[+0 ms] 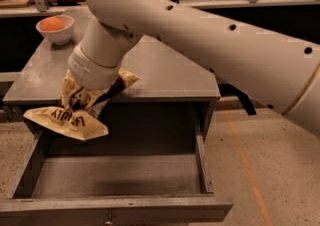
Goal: Place brown chip bag into top drawer
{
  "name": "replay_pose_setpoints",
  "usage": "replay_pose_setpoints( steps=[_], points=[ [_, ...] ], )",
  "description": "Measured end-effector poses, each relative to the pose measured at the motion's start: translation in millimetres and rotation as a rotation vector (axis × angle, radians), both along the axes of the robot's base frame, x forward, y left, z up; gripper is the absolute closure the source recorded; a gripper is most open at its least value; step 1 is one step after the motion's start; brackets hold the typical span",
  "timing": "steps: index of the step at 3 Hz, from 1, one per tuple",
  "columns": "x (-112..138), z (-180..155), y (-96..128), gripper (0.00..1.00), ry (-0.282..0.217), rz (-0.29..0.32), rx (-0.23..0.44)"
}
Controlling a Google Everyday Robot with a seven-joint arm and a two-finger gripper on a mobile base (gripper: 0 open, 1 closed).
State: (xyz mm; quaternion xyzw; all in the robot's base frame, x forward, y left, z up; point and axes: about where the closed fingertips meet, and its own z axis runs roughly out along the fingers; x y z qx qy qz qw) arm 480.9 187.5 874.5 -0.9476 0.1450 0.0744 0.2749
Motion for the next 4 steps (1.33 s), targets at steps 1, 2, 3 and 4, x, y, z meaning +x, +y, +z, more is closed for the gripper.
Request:
replay_pose_setpoints(
  steps=[1, 2, 3, 4],
  points=[
    [-44.8, -24.3, 12.7, 1.00, 0.115, -0.043, 0.055],
    [-72.3, -56.4, 20.6, 0.84, 0.210, -0.065, 0.105],
    [-77.2, -81.9, 24.2, 0.59, 0.243, -0.093, 0.120],
    [-68.4, -96.7, 21.6, 0.36, 0.227, -0.115, 0.096]
  ],
)
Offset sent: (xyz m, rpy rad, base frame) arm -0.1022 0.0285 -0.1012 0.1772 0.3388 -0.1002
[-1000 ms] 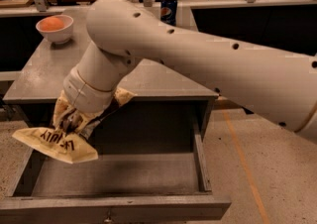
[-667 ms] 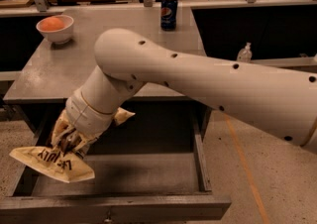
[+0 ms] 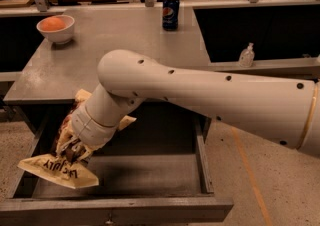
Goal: Place brown chip bag into top drawer
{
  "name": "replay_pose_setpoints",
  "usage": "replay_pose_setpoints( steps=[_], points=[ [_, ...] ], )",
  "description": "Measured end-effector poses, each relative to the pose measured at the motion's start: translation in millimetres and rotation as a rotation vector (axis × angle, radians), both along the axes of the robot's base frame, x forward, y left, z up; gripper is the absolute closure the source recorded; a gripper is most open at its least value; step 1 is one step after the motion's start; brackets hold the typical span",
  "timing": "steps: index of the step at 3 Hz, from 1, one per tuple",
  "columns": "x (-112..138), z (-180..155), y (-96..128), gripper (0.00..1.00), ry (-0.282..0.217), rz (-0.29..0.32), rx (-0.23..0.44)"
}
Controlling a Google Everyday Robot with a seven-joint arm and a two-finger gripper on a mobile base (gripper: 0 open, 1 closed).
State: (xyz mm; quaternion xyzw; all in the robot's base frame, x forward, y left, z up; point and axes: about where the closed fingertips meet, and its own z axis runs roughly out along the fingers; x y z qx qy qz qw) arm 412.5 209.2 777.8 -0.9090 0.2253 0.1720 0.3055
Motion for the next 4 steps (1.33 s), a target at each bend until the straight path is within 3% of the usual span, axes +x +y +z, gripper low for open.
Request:
replay_pose_setpoints(
  steps=[1, 2, 4],
  points=[
    [11.2, -1.3, -13.2, 0.12, -0.042, -0.043, -0.035],
    [17.2, 7.4, -36.5, 0.00, -0.085, -0.113, -0.066],
    [-0.8, 40.5, -118.8, 0.00, -0.155, -0.333, -0.156]
  ],
)
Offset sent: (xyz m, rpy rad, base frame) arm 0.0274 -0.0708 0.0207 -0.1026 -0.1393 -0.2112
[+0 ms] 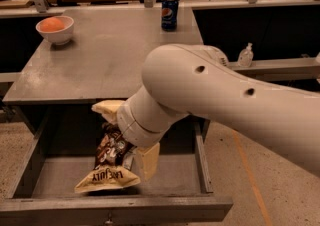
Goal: Place brown chip bag into top drawer
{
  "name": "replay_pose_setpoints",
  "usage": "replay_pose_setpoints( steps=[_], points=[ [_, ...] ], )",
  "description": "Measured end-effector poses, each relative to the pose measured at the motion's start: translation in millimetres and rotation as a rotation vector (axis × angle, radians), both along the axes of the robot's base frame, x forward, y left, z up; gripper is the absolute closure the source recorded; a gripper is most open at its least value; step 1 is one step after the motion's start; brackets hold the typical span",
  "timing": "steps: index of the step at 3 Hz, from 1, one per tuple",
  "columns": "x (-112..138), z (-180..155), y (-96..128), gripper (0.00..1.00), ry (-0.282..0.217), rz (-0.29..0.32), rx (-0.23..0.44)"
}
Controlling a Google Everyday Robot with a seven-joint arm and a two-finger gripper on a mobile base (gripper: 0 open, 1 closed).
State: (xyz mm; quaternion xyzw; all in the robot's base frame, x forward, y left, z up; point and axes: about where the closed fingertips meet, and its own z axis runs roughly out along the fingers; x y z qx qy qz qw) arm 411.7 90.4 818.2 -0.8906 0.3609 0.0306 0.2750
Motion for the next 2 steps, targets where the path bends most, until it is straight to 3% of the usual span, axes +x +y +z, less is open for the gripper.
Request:
replay_pose_setpoints(
  steps=[1, 2],
  points=[
    [-3.9, 12.1, -7.9, 0.00, -0.032, -0.021, -0.012],
    [-3.1, 11.4, -7.0, 0.00, -0.031, -0.019, -0.010]
  ],
)
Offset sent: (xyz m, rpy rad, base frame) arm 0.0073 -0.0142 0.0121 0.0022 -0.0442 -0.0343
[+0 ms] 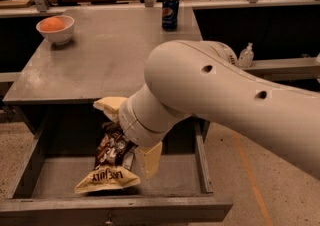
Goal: Place brown chip bag into top drawer
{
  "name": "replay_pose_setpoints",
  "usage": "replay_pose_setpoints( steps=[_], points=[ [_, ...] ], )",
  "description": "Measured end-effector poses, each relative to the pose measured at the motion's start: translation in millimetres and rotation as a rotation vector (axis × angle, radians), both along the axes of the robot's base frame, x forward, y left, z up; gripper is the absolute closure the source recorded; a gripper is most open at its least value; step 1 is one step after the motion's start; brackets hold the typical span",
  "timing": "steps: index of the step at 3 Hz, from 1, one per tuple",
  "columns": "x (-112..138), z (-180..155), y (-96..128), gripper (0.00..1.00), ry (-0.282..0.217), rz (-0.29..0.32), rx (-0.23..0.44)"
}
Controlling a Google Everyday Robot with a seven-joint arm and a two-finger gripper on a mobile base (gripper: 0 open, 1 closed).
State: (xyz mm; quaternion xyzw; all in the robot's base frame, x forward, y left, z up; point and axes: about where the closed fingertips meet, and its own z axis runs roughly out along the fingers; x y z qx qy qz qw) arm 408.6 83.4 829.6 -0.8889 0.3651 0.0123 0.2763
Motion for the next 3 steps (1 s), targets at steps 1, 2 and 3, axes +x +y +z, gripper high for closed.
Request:
replay_pose_setpoints(
  steps=[1, 2, 3],
  points=[
    [17.5, 23.3, -33.7, 0.00, -0.074, -0.069, 0.009],
    [25.7, 64.2, -74.7, 0.00, -0.181, -0.175, 0.059],
    [24.1, 68.8, -77.4, 0.00, -0.184, -0.187, 0.070]
  ],
)
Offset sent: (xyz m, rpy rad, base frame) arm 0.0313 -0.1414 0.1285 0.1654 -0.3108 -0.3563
